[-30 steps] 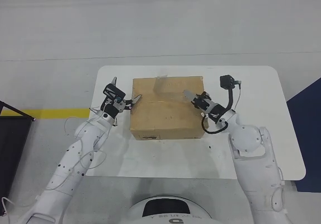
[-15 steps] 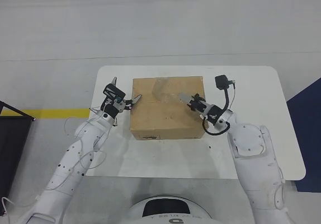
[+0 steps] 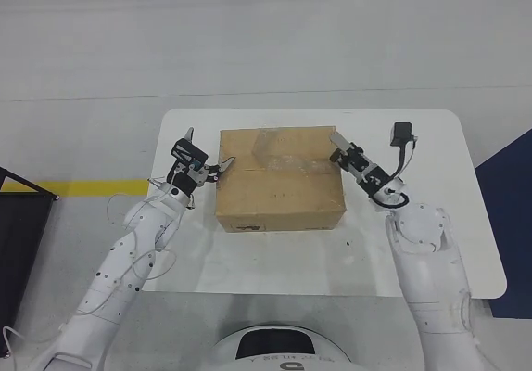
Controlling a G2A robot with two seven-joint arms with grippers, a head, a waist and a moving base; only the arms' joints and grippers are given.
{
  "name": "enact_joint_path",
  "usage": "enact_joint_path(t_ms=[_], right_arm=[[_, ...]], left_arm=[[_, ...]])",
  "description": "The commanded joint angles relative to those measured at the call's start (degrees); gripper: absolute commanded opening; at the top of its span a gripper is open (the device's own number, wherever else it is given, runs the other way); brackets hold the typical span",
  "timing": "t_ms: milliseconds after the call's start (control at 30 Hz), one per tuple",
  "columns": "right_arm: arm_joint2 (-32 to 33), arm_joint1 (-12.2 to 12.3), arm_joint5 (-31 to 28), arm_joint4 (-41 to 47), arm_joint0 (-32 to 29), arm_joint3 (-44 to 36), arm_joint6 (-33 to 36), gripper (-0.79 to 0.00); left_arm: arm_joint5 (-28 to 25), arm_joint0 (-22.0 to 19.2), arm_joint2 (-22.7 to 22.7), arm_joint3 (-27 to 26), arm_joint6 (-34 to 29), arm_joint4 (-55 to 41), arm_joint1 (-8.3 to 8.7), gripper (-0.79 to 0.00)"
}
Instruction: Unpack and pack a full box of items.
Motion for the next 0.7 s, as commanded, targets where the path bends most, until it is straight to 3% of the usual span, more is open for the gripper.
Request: enact_joint_path(t_ms=[0, 667], right_arm=[[-0.47, 0.02, 0.16, 0.6, 1.08, 1.63, 0.16, 0.0], [-4.6, 0.78, 3.44, 4.9, 4.08, 5.27, 6.51, 0.0]], left_arm=[[-0.01, 0.0, 0.0, 0.0, 0.0, 0.0, 0.0, 0.0], [-0.01, 0.0, 0.0, 0.0, 0.0, 0.0, 0.0, 0.0]])
